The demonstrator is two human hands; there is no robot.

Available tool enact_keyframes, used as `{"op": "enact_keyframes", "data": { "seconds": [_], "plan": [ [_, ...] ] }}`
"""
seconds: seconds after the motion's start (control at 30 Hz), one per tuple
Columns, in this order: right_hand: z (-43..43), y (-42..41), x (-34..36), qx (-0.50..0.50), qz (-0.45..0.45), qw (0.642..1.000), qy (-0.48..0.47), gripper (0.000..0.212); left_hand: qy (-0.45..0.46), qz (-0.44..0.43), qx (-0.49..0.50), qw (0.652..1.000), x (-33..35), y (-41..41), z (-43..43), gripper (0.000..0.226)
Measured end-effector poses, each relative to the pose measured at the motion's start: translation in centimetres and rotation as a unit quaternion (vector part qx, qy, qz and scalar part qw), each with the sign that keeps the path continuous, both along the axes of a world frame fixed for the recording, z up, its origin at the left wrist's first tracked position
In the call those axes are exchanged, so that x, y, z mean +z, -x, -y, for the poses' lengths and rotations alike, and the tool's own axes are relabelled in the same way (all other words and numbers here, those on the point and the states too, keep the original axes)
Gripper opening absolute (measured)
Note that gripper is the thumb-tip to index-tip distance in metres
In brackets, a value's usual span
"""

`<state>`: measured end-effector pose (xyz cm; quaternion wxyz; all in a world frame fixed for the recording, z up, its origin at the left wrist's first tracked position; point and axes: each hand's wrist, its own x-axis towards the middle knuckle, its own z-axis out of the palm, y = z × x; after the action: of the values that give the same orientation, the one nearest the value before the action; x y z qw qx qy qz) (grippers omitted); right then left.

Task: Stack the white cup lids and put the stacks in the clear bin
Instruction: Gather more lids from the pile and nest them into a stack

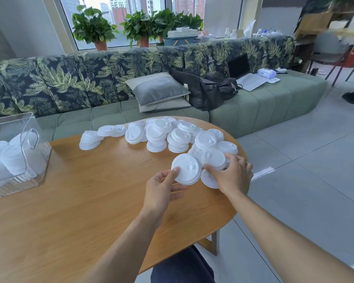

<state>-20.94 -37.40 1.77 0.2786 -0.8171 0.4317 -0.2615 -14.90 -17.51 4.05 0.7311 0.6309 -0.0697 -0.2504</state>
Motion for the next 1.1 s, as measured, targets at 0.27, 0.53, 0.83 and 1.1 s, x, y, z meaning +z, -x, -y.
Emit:
{"op": "enact_keyframes", "data": {
  "seconds": [0.27, 0.53, 0.83, 1.1],
  "plan": [
    [-5.4, -2.3, 2.1, 0.19, 0.25, 0.931, -0.187, 0.077, 0.028, -0.013, 0.06, 0.998, 0.0, -2.4, -3.4, 0.035],
    [-12.0, -6.7, 2.0, 0.307, 0.228, 0.818, -0.429, 0.067, 0.042, -0.03, 0.125, 0.991, -0.9, -5.3, -10.6, 0.041],
    [-17.3, -9.3, 0.9, 0.274, 0.23, 0.76, -0.542, 0.034, 0.054, -0.028, 0.168, 0.984, -1.6, -7.1, -17.4, 0.019],
    [-18.9, -9.9, 0.2, 0.242, 0.233, 0.747, -0.573, 0.049, 0.097, -0.031, 0.188, 0.977, -2.1, -7.4, -18.8, 0.026]
  ]
}}
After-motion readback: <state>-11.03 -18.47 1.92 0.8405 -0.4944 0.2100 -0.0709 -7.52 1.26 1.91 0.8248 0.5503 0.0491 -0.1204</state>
